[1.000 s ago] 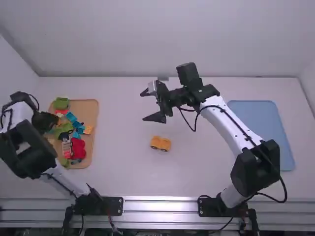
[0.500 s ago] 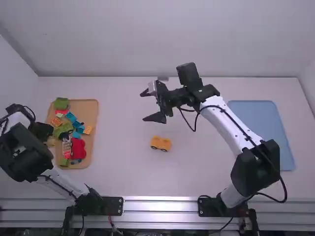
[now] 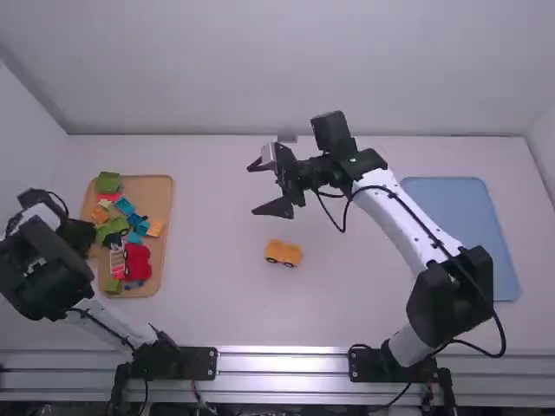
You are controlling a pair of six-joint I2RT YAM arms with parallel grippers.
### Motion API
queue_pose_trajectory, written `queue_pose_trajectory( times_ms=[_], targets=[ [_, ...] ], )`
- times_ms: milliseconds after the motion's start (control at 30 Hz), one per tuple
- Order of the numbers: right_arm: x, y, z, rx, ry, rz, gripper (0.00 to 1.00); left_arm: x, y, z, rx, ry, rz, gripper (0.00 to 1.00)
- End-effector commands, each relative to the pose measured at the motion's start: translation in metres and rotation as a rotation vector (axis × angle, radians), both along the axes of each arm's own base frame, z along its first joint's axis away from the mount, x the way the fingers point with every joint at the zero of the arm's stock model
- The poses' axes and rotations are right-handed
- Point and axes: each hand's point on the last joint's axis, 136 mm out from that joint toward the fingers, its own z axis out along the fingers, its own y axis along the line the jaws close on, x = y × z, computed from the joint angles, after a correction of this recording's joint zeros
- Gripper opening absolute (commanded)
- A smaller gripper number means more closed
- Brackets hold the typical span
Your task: Assemble lego blocks to make yellow taxi
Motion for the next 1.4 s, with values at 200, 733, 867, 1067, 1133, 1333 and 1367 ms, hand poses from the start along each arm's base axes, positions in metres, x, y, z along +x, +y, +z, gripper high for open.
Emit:
queue_pose_trajectory(
  times_ms=[200, 733, 867, 1067, 1133, 1333, 1367],
  targets=[
    [0.001, 0.002, 0.003, 0.008, 0.0, 0.008, 0.99, 0.004, -0.001, -0.01, 0.021, -0.021, 0.01, 0.39],
    [0.001, 0.003, 0.003, 0.008, 0.0, 0.01, 0.99, 0.005, -0.004, -0.018, 0.058, 0.014, -0.003, 0.39],
    [0.001, 0.002, 0.003, 0.006, 0.003, 0.008, 0.99, 0.006, -0.004, -0.027, 0.047, 0.023, -0.006, 0.39],
    [0.001, 0.002, 0.003, 0.004, 0.012, 0.004, 0.99, 0.002, -0.003, -0.032, 0.041, 0.035, -0.005, 0.38],
    [0.001, 0.002, 0.003, 0.005, 0.01, 0.006, 0.99, 0.004, -0.004, -0.032, 0.04, 0.03, 0.0, 0.37],
    [0.0, 0.003, 0.003, 0.005, 0.009, 0.008, 0.99, 0.0, -0.011, -0.034, 0.012, 0.043, 0.011, 0.33],
    [0.0, 0.003, 0.003, 0.005, 0.009, 0.008, 0.99, 0.0, -0.011, -0.034, 0.009, 0.044, 0.019, 0.31]
  ],
)
